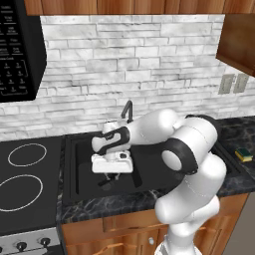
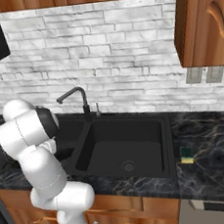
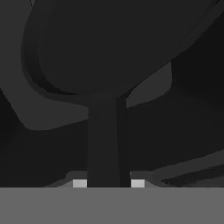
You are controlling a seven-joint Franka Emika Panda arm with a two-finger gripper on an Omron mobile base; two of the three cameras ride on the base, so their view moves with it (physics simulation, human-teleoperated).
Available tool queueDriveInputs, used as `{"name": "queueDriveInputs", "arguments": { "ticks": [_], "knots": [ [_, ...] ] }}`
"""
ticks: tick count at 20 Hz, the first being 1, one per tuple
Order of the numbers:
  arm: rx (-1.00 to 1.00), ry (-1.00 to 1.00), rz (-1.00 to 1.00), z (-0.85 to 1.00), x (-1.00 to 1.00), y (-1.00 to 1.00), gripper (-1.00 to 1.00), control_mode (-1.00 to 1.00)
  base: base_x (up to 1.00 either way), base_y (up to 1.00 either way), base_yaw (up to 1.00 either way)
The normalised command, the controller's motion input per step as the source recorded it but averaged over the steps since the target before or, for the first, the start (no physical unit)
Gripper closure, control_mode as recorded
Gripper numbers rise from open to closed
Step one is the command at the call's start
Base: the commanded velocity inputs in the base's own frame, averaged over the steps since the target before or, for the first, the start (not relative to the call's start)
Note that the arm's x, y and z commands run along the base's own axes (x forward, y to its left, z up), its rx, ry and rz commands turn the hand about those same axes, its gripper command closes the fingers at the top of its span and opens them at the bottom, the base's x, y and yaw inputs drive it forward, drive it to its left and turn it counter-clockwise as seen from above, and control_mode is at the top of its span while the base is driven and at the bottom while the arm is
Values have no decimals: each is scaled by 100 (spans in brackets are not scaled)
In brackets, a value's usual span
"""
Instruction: Pick the pan and sponge and place them into the sink. Then turn on the water.
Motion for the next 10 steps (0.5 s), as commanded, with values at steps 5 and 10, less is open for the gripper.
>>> {"name": "queueDriveInputs", "arguments": {
  "ticks": [5, 10],
  "knots": [
    [-2, -10, -1, -35, 5, 1, 100, -100, 0, 0, 0],
    [-1, -11, 0, -40, 14, 6, 100, -100, 0, 0, 0]
  ]
}}
